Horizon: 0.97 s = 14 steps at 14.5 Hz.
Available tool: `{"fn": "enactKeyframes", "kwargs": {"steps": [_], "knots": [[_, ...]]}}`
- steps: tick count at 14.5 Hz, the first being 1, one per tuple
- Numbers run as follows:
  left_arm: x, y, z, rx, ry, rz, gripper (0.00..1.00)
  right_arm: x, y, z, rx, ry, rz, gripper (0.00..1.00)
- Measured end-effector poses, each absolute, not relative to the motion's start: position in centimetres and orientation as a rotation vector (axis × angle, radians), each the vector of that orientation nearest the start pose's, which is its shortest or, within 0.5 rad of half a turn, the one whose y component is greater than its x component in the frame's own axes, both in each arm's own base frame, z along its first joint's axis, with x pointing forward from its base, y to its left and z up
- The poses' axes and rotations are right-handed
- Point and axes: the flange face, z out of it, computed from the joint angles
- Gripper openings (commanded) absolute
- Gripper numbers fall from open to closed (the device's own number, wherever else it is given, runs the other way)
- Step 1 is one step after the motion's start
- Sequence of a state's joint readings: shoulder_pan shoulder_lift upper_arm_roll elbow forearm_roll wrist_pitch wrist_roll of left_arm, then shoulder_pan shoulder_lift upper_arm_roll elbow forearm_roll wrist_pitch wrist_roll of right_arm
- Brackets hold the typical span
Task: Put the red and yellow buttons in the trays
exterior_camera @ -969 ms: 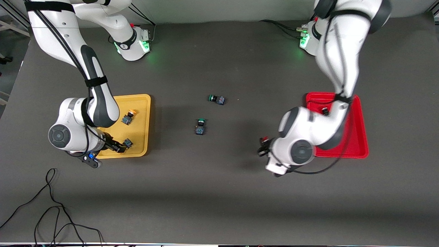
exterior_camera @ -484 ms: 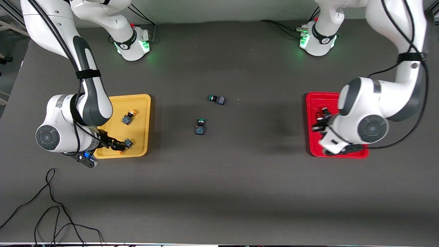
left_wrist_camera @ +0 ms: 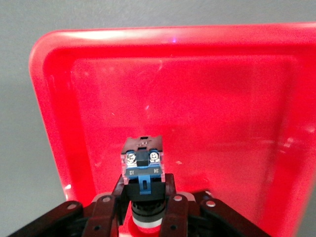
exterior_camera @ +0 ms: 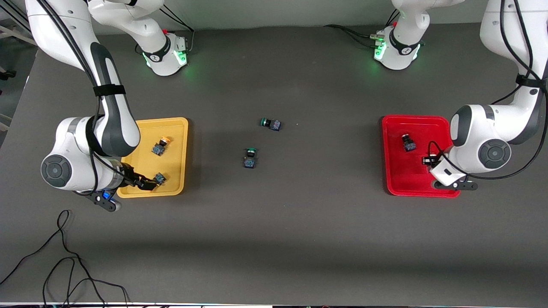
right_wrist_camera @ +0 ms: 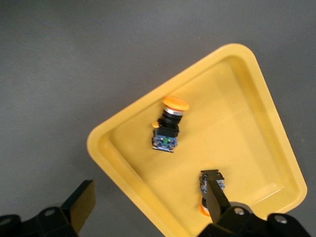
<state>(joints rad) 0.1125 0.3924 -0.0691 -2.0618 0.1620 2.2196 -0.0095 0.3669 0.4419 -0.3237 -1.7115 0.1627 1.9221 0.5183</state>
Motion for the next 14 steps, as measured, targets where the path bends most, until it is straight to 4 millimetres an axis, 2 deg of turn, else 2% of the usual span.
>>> {"fn": "enactKeyframes", "kwargs": {"steps": [1, 2, 5, 7, 8, 10, 12, 14], "knots": [[56.1, 3.5, 21.6, -3.038, 0.094, 0.360, 0.22, 63.8, 5.9, 34.2, -3.058, 0.827, 0.282, 1.00], [56.0, 3.5, 21.0, -3.039, 0.100, 0.366, 0.99, 63.9, 6.0, 36.2, -3.046, 0.815, 0.236, 1.00], [56.2, 2.9, 21.5, -3.037, 0.117, 0.378, 1.00, 63.2, 5.7, 44.3, -3.025, 0.653, 0.060, 1.00], [56.6, 2.5, 24.1, -3.023, 0.119, 0.419, 1.00, 61.6, 5.6, 49.3, -3.093, 0.440, -0.022, 1.00], [57.0, 2.2, 26.5, -3.014, 0.121, 0.433, 1.00, 60.6, 6.0, 51.4, -3.131, 0.363, -0.052, 1.00], [57.5, 0.8, 32.8, -3.003, 0.122, 0.418, 1.00, 58.9, 6.8, 54.5, -3.161, 0.277, -0.083, 1.00], [56.7, -0.9, 40.0, -3.010, 0.097, 0.362, 1.00, 57.9, 6.9, 55.9, -3.163, 0.218, -0.079, 1.00], [55.1, -2.3, 45.8, -3.019, 0.084, 0.281, 1.00, 57.7, 6.7, 55.9, -3.164, 0.196, -0.071, 1.00]]}}
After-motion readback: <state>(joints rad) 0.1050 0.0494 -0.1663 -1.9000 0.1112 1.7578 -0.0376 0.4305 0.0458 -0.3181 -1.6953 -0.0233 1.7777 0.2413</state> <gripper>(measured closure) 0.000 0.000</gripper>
